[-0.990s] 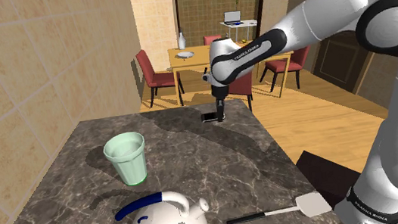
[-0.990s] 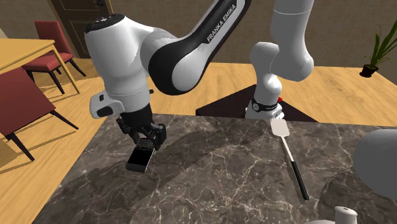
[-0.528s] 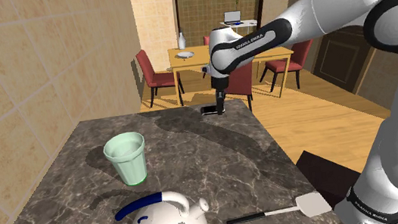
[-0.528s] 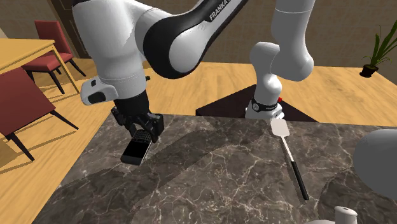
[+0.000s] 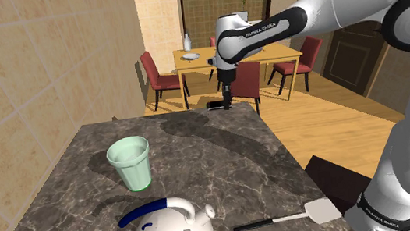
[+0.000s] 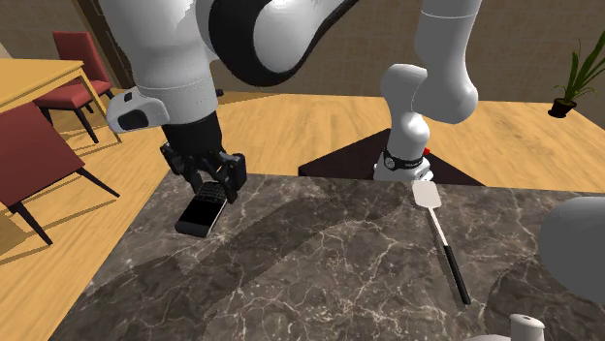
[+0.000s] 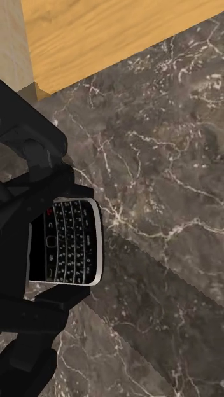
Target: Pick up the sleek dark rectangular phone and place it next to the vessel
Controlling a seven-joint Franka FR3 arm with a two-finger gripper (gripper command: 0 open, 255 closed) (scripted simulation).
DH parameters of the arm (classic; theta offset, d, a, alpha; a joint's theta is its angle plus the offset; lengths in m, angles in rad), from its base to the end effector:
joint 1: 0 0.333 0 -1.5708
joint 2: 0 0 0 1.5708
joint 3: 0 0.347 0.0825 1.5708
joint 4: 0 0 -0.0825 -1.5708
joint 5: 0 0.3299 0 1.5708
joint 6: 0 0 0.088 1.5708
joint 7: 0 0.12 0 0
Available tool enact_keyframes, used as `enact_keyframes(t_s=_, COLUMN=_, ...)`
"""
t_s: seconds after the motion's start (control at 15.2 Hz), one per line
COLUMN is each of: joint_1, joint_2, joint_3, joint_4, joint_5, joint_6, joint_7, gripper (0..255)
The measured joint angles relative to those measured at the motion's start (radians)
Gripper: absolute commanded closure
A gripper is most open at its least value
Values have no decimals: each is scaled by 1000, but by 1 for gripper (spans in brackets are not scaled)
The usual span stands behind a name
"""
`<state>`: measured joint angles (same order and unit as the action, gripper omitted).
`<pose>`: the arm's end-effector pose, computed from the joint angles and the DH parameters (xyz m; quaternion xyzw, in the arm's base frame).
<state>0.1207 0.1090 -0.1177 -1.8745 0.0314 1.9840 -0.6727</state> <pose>0.5430 0.0064 0.4927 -0.9454 -0.3258 -0.0033 0.0073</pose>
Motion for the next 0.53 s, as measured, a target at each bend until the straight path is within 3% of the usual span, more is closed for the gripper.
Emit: enact_keyframes(t_s=0.53, joint_1=0, joint_2=-18, joint_3=0, joint_4=86, joint_5=-3, joint_6=-104, joint_7=4, gripper=255)
